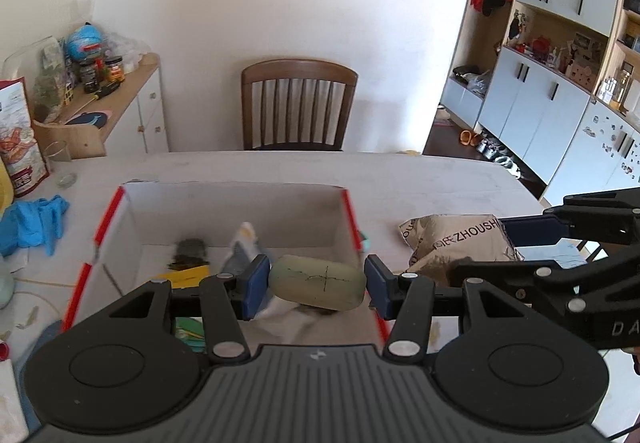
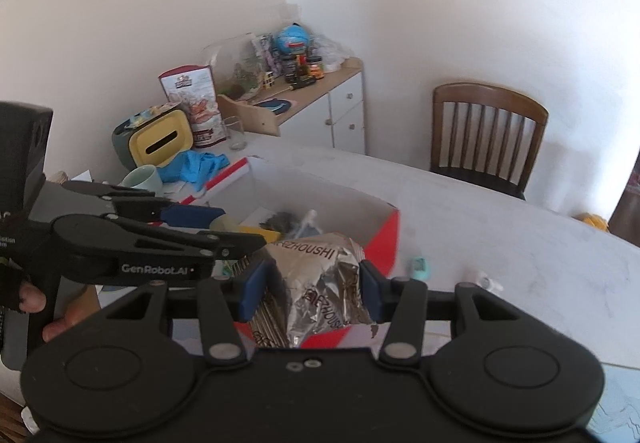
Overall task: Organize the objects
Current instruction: 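Carry the soap bar and silver snack bag over the cardboard box, then open both grippers to drop the soap bar and snack bag into the box, then move both grippers back toward the white plush and tape dispenser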
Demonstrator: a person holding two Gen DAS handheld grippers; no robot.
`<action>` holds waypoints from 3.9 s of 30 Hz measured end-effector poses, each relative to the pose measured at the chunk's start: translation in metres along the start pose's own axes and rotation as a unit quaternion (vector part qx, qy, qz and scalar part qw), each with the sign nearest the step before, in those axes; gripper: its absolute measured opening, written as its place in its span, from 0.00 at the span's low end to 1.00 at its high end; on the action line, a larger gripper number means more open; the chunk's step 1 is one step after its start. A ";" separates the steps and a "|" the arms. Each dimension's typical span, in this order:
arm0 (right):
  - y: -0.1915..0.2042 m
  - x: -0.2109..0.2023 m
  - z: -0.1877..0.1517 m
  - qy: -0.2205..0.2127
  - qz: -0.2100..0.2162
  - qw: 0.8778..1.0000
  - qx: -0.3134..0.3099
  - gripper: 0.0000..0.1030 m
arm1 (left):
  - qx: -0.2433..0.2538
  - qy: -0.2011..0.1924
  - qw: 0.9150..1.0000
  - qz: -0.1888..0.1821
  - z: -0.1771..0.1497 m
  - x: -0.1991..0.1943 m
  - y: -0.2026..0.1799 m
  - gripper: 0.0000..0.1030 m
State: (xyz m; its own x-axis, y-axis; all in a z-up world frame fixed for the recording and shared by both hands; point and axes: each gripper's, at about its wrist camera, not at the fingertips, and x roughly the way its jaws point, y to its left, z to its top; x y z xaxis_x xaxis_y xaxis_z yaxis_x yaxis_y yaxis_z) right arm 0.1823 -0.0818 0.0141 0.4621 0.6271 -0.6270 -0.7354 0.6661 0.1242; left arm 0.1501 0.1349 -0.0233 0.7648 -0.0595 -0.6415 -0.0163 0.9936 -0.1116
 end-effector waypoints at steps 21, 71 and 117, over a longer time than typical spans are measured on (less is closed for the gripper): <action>0.036 0.109 0.008 0.031 -0.033 0.999 -0.024 0.47 | -0.009 0.045 0.998 0.041 0.002 0.059 0.105 0.50; 0.053 0.088 0.010 0.050 -0.020 0.998 -0.034 0.64 | -0.008 0.130 0.991 0.033 -0.008 0.107 0.100 0.59; -0.143 -0.055 -0.096 0.017 -0.086 0.996 0.029 0.99 | 0.008 0.032 0.999 0.007 -0.004 0.051 -0.116 0.98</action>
State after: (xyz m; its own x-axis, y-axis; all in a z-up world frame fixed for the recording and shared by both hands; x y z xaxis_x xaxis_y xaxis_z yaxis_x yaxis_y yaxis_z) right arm 0.2141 -0.2502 -0.0425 0.5615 0.4879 -0.6684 -0.6161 0.7857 0.0559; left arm 0.1888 0.0164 -0.0460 0.7225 -0.0502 -0.6896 -0.0162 0.9959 -0.0895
